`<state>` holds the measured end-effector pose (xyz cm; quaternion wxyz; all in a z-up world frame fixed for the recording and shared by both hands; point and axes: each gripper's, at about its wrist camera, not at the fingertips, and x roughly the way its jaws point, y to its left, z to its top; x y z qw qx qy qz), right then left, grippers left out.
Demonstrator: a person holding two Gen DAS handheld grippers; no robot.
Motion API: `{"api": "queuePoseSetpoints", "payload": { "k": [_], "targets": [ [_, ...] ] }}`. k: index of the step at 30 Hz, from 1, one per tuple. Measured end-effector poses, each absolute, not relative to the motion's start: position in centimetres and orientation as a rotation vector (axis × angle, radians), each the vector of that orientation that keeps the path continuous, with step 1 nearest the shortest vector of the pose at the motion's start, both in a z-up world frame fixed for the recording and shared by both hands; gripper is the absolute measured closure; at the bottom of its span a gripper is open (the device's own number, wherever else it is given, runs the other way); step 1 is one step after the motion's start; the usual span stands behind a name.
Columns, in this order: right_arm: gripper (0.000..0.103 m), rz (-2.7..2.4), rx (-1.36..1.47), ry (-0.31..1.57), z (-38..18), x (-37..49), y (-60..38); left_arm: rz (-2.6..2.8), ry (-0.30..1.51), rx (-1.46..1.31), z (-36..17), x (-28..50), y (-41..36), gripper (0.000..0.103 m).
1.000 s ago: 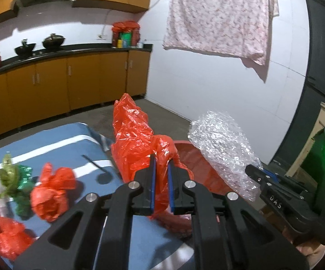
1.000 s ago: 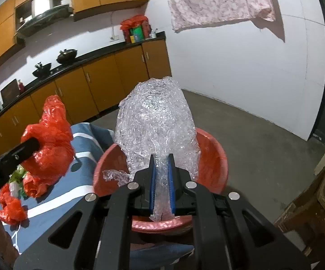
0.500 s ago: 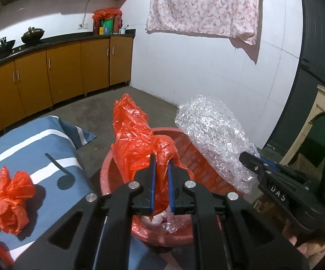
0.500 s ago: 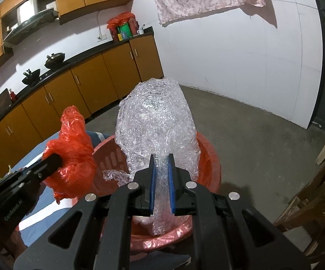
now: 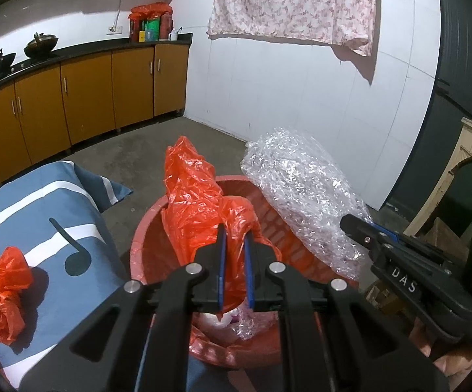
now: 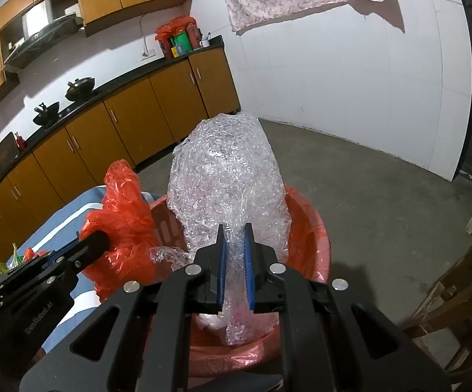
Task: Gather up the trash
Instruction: 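Lower the bubble wrap into the basket and open the right tool, then open the left tool over the basket to drop the red bag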
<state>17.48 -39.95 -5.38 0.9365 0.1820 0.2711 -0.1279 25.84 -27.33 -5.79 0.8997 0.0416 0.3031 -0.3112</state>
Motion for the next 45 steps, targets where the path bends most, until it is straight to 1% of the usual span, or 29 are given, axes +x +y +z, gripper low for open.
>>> {"api": "queuePoseSetpoints", "payload": {
  "k": [1, 3, 4, 6, 7, 9, 11, 13, 18, 19, 20, 21, 23, 24, 27, 28, 29, 30, 32, 35, 38, 45],
  "targets": [
    [0.093, -0.258, 0.378, 0.553, -5.4, 17.4, -40.1, -0.645, 0.630, 0.087, -5.8, 25.9, -27.4, 0.091],
    [0.092, -0.250, 0.390, 0.553, -5.5, 17.6, -40.4, -0.645, 0.635, 0.087, -5.9, 26.1, -27.4, 0.084],
    [0.092, -0.244, 0.397, 0.553, -5.5, 17.6, -40.5, -0.641, 0.636, 0.084, -5.9, 26.1, -27.4, 0.084],
    [0.091, -0.229, 0.418, 0.553, -5.6, 17.7, -40.7, -0.638, 0.645, 0.075, -6.1, 26.3, -27.3, 0.075],
    [0.089, -0.224, 0.424, 0.556, -5.6, 17.7, -40.9, -0.635, 0.648, 0.074, -6.3, 26.3, -27.3, 0.072],
    [0.082, -0.218, 0.433, 0.561, -5.7, 17.7, -41.1, -0.624, 0.651, 0.072, -6.5, 26.4, -27.1, 0.068],
    [0.065, -0.215, 0.444, 0.558, -5.8, 17.5, -41.2, -0.614, 0.655, 0.069, -6.5, 26.4, -26.7, 0.066],
    [0.061, -0.223, 0.450, 0.551, -5.8, 17.1, -41.4, -0.600, 0.655, 0.066, -6.5, 26.5, -26.3, 0.063],
    [0.061, -0.245, 0.447, 0.550, -5.8, 16.4, -41.5, -0.549, 0.639, 0.043, -5.8, 26.2, -24.4, 0.050],
    [0.061, -0.249, 0.443, 0.550, -5.7, 16.2, -41.6, -0.543, 0.635, 0.041, -5.7, 26.1, -24.2, 0.049],
    [0.059, -0.253, 0.437, 0.550, -5.7, 15.9, -41.5, -0.533, 0.629, 0.040, -5.5, 25.8, -23.7, 0.046],
    [0.057, -0.255, 0.432, 0.549, -5.6, 15.8, -41.3, -0.522, 0.623, 0.040, -5.3, 25.5, -23.3, 0.042],
    [0.046, -0.263, 0.422, 0.544, -5.4, 15.5, -40.9, -0.504, 0.612, 0.038, -5.0, 24.7, -22.4, 0.039],
    [0.045, -0.266, 0.415, 0.542, -5.3, 15.3, -40.5, -0.496, 0.608, 0.039, -4.8, 24.3, -22.1, 0.037],
    [0.035, -0.264, 0.401, 0.535, -5.0, 15.0, -39.6, -0.464, 0.595, 0.045, -4.4, 23.0, -20.5, 0.031],
    [0.029, -0.266, 0.398, 0.533, -4.9, 14.9, -39.3, -0.449, 0.588, 0.046, -4.2, 22.5, -19.9, 0.030],
    [0.023, -0.272, 0.392, 0.528, -4.7, 14.7, -38.9, -0.436, 0.583, 0.047, -4.1, 22.1, -19.3, 0.026],
    [0.020, -0.276, 0.386, 0.523, -4.6, 14.6, -38.4, -0.418, 0.575, 0.048, -3.9, 21.7, -18.8, 0.021],
    [0.015, -0.276, 0.375, 0.521, -4.5, 14.5, -37.6, -0.379, 0.558, 0.044, -3.6, 20.7, -17.1, 0.017],
    [0.013, -0.263, 0.353, 0.524, -4.3, 14.4, -36.4, -0.323, 0.551, 0.035, -3.3, 19.6, -14.7, 0.012],
    [0.011, -0.244, 0.318, 0.524, -4.2, 14.3, -34.7, -0.251, 0.544, 0.021, -3.2, 18.6, -11.7, 0.008],
    [0.010, -0.154, 0.273, 0.525, -3.7, 14.5, -30.3, -0.063, 0.510, 0.032, -3.0, 16.3, -4.0, 0.005]
  ]
}}
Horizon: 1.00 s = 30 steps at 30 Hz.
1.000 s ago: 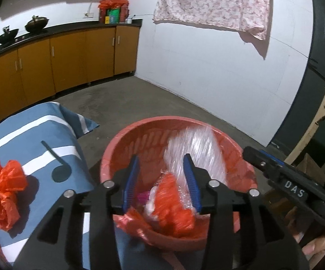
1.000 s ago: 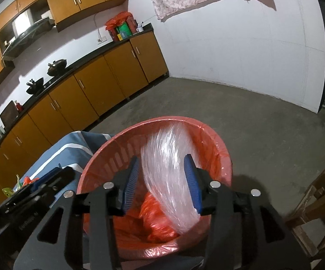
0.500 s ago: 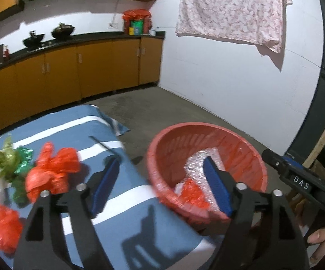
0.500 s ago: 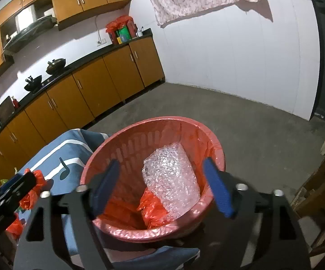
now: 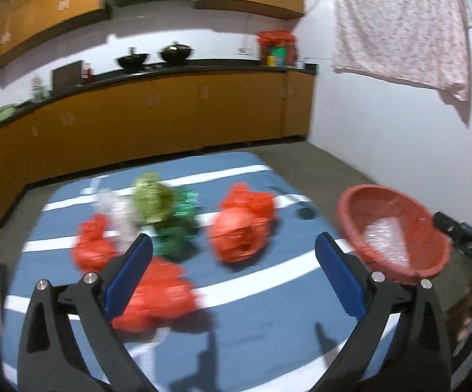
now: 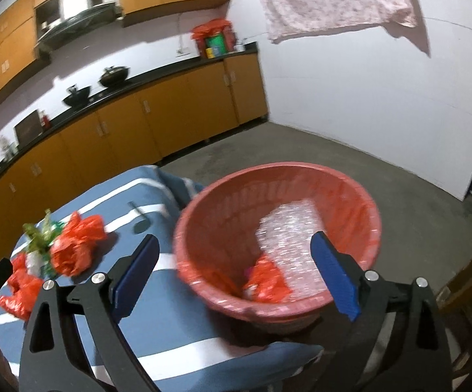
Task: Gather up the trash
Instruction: 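Open the left tool over the basket to drop the red bag, then grasp a red bag with the left tool while the right tool grasps another red bag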
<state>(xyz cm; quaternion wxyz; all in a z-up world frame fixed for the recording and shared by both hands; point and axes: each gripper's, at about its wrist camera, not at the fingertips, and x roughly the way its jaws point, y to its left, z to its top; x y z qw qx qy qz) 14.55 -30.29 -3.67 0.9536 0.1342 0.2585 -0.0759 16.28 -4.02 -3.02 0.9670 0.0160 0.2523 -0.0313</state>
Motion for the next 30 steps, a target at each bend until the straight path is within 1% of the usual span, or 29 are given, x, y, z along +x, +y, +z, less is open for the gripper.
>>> {"api": "queuePoseSetpoints", "payload": {
  "k": [5, 10, 15, 17, 21, 30],
  "targets": [
    [0.010, -0.079, 0.237, 0.526, -3.3, 15.2, -26.6, 0.069, 0.497, 0.041, -3.2, 15.2, 1.2, 0.005],
    [0.010, 0.000, 0.185, 0.533, -2.9, 16.5, -22.2, 0.161, 0.509, -0.045, -3.2, 15.2, 6.3, 0.005],
    [0.010, 0.055, 0.144, 0.542, -3.0, 18.5, -18.2, 0.217, 0.537, -0.130, -3.4, 17.1, 11.0, 0.005],
    [0.010, 0.071, 0.149, 0.548, -3.1, 19.8, -16.8, 0.229, 0.569, -0.132, -3.8, 18.5, 11.9, 0.006],
    [0.010, 0.070, 0.142, 0.559, -3.8, 22.2, -14.4, 0.214, 0.633, -0.137, -5.3, 20.4, 12.9, 0.013],
    [0.010, 0.053, 0.124, 0.625, -5.5, 26.1, -11.3, 0.169, 0.738, -0.122, -8.3, 22.9, 12.6, 0.014]
  ]
}}
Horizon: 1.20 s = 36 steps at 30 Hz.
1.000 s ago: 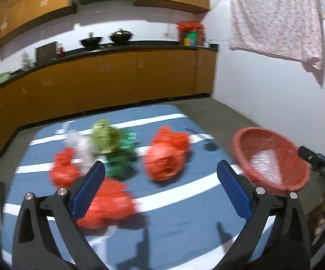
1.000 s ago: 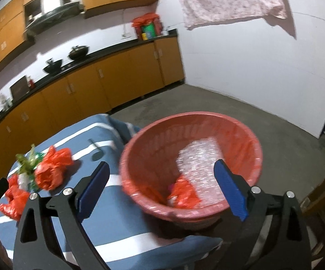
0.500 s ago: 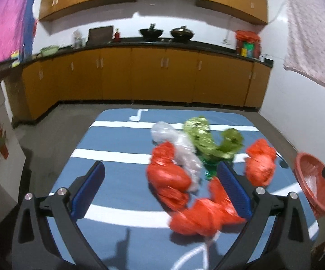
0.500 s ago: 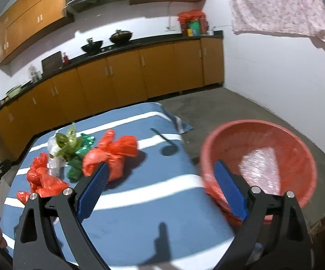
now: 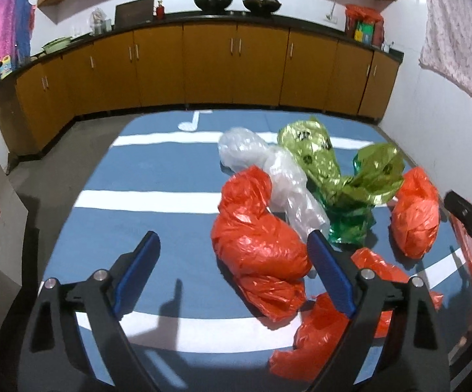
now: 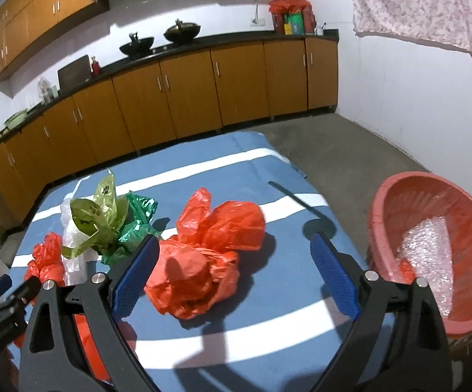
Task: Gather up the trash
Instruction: 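Grasp a red bag with the left tool while the right tool grasps another red bag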
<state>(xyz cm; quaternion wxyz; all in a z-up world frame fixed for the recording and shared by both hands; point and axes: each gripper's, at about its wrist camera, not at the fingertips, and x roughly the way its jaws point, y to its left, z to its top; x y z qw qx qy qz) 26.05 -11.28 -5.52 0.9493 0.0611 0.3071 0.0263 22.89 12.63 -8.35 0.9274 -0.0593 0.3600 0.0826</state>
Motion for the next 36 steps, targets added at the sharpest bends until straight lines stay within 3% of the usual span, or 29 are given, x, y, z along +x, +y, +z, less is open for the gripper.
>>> {"api": "queuePoseSetpoints", "payload": {
  "k": [5, 9, 14, 23, 36],
  "targets": [
    [0.010, 0.069, 0.077, 0.673, -6.5, 27.2, -9.3, 0.159, 0.763, -0.125, -9.2, 23.9, 12.5, 0.014],
    [0.011, 0.075, 0.032, 0.706, -7.5, 27.6, -8.2, 0.158, 0.784, -0.128, -9.6, 24.6, 12.5, 0.022],
    [0.030, 0.097, 0.051, 0.754, -7.9, 28.5, -8.6, 0.170, 0.811, -0.147, -10.3, 25.4, 13.3, 0.030],
    [0.046, 0.141, 0.054, 0.772, -8.1, 28.4, -8.6, 0.160, 0.822, -0.189, -10.8, 26.0, 14.7, 0.051],
    [0.048, 0.170, 0.049, 0.750, -7.5, 26.5, -9.4, 0.149, 0.766, -0.198, -9.7, 24.2, 15.2, 0.054]
  ]
}}
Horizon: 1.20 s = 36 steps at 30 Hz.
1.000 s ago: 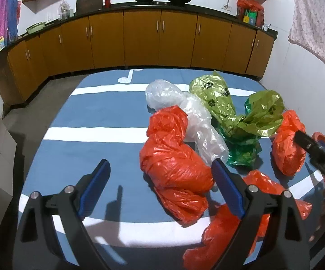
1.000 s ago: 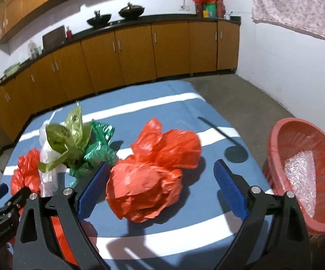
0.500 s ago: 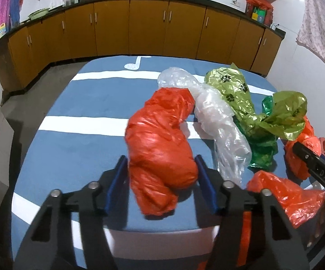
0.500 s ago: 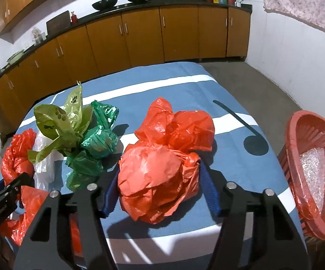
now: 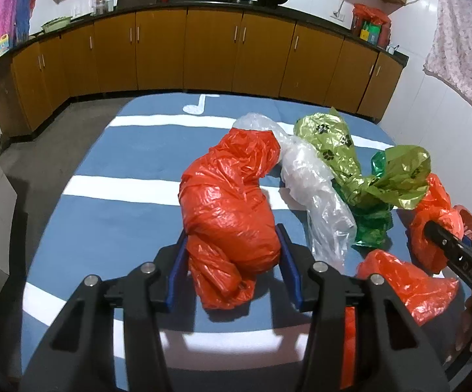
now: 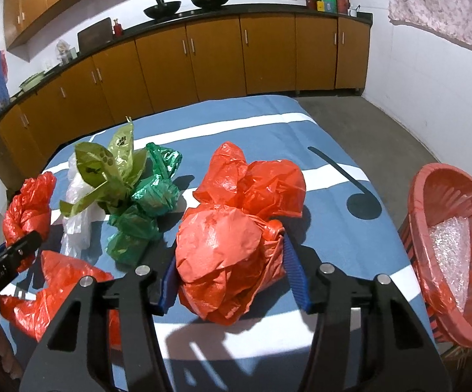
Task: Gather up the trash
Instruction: 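Grasp a red bag with the left tool while the right tool grasps another red bag, then carry both red bags over the basket with the left and right tools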
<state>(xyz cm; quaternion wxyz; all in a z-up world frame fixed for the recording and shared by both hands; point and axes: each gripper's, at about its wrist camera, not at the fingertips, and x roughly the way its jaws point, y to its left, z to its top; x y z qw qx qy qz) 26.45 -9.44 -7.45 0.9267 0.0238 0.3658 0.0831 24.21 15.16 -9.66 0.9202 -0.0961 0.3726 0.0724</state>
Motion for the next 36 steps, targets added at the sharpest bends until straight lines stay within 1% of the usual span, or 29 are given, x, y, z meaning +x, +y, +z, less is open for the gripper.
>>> {"api": "queuePoseSetpoints", "payload": {
  "k": [7, 14, 25, 36],
  "targets": [
    [0.048, 0.169, 0.072, 0.725, -6.5, 24.8, -10.8, 0.144, 0.734, -0.190, -8.0, 22.7, 14.8, 0.054],
    [0.052, 0.165, 0.086, 0.685, -5.3, 23.3, -12.1, 0.115, 0.684, -0.177, -6.0, 21.3, 13.7, 0.054],
    [0.052, 0.150, 0.121, 0.620, -3.5, 21.3, -14.2, 0.026, 0.625, -0.144, -2.9, 20.0, 9.9, 0.054],
    [0.052, 0.085, 0.164, 0.573, -2.2, 19.2, -18.2, -0.068, 0.604, -0.108, -1.5, 19.6, 5.0, 0.054]
  ]
}}
